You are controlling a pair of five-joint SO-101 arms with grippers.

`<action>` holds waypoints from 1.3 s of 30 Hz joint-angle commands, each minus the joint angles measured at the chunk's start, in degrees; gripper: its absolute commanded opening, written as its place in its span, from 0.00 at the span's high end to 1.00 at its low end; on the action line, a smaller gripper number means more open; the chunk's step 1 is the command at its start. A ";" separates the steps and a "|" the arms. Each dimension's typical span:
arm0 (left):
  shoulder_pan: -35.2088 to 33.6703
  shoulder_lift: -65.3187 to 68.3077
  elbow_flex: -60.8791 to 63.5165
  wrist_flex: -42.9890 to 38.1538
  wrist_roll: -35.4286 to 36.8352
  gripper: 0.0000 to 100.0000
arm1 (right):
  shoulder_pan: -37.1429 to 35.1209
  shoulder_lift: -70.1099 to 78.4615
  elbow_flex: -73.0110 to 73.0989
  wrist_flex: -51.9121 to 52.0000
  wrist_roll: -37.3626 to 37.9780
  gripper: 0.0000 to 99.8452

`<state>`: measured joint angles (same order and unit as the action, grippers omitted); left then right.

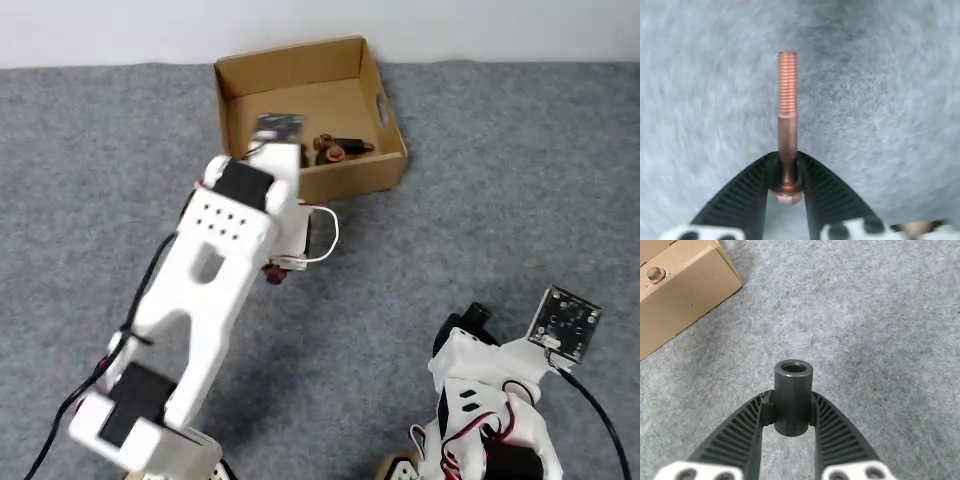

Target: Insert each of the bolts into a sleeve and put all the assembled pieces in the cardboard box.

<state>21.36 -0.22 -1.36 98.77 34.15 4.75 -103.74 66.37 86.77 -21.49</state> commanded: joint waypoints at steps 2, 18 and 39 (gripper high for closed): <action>-1.49 -5.36 6.81 -7.91 23.91 1.00 | 0.75 -0.22 -0.26 -1.54 0.53 0.99; -1.93 -5.36 14.11 -20.13 51.96 0.95 | 1.01 -0.22 -0.35 -1.54 0.53 0.99; -5.01 -5.45 13.41 -4.66 -9.05 0.74 | 1.01 -0.22 -0.35 -1.54 0.53 0.99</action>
<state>19.60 -3.82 12.97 93.14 36.26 5.27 -103.74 66.37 86.68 -21.49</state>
